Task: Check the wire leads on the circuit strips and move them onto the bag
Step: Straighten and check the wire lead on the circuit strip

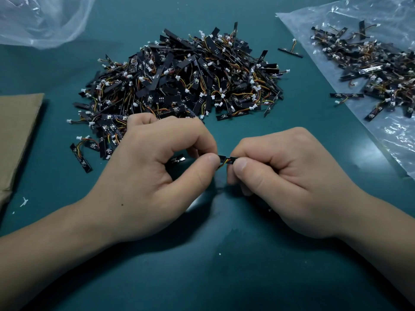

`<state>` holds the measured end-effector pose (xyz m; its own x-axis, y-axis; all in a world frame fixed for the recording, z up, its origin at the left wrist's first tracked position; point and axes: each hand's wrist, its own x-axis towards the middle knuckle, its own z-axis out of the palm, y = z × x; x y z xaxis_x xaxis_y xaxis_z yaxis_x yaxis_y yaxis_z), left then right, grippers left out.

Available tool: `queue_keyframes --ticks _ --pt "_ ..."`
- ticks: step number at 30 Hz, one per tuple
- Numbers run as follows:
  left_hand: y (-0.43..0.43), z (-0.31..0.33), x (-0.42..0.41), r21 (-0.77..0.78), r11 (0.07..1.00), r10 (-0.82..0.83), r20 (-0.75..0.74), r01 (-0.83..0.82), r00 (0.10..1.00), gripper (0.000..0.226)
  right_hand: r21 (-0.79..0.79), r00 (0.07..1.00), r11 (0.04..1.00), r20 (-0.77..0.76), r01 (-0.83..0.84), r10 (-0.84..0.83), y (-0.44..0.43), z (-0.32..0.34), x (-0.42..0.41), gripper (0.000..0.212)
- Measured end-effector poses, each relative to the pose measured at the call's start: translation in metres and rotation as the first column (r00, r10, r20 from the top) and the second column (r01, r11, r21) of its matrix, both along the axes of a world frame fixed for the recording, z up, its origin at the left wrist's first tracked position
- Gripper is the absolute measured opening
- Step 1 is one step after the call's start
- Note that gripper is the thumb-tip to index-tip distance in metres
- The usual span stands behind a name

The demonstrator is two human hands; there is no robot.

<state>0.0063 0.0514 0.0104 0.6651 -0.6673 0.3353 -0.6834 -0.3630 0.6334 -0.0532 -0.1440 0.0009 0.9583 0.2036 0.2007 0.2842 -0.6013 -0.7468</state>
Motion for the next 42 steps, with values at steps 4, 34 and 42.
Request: queue_keyframes --ticks 4,34,42 --pt "0.0005 0.0012 -0.0003 0.007 1.0 -0.003 0.0 0.003 1.0 0.004 0.015 1.0 1.0 -0.011 -0.007 0.007 -0.0002 -0.0001 -0.0012 0.027" --pt "0.0045 -0.0026 0.0023 0.024 1.0 0.005 0.021 -0.005 1.0 0.015 -0.05 1.0 0.999 0.0 0.002 -0.002 -0.0007 -0.002 -0.0006 0.029" --pt "0.0042 -0.004 0.0024 0.041 0.999 -0.007 0.012 0.006 1.0 0.015 -0.059 1.0 0.998 -0.007 -0.003 0.002 -0.0012 -0.002 -0.0014 0.032"
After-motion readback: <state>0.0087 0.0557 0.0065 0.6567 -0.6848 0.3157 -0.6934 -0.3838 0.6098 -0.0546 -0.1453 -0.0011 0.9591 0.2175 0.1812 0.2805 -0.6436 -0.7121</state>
